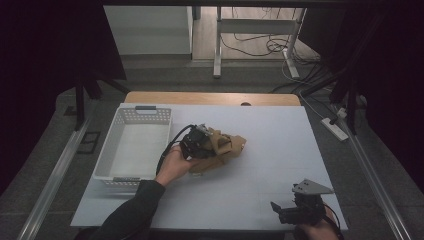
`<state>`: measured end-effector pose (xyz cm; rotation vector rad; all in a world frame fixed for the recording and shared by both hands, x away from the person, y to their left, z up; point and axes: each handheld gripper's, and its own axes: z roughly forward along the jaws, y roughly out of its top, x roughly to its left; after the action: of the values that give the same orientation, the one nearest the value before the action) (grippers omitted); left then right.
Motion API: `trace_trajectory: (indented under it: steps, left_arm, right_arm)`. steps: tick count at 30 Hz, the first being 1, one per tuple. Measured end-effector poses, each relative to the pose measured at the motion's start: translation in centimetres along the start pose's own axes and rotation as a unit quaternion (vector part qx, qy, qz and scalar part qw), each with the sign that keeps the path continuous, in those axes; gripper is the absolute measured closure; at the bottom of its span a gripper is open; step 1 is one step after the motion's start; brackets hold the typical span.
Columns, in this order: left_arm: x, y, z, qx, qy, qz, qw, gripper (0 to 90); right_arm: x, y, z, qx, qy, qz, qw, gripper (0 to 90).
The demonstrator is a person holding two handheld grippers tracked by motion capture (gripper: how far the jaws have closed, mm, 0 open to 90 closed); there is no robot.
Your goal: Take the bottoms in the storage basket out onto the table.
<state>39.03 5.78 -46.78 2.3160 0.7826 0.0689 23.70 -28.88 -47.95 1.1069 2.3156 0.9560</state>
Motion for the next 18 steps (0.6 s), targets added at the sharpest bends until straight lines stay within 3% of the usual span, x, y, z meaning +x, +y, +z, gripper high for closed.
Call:
trace_trajectory:
  steps: [7,11,15,18]
  left_arm:
    - [-0.4,-0.4,1.5,0.009,-0.027,-0.008,0.9996,74.6]
    - [-0.6,-0.5,2.2,0.014,-0.028,-0.005,0.9995,74.4]
    - [-0.9,-0.7,3.0,0.03,-0.021,0.012,0.9993,74.1]
    - [-0.8,-0.9,3.4,0.03,-0.025,0.009,0.9992,73.8]
  right_arm:
    - [0.1,0.0,0.0,0.001,0.0,-0.002,1.0,2.0]
    - [0.1,0.0,0.0,0.001,0.0,-0.003,1.0,2.0]
    - [0.1,0.0,0.0,0.0,0.0,-0.003,1.0,2.0]
    - [0.1,0.0,0.0,0.001,0.0,-0.004,1.0,2.1]
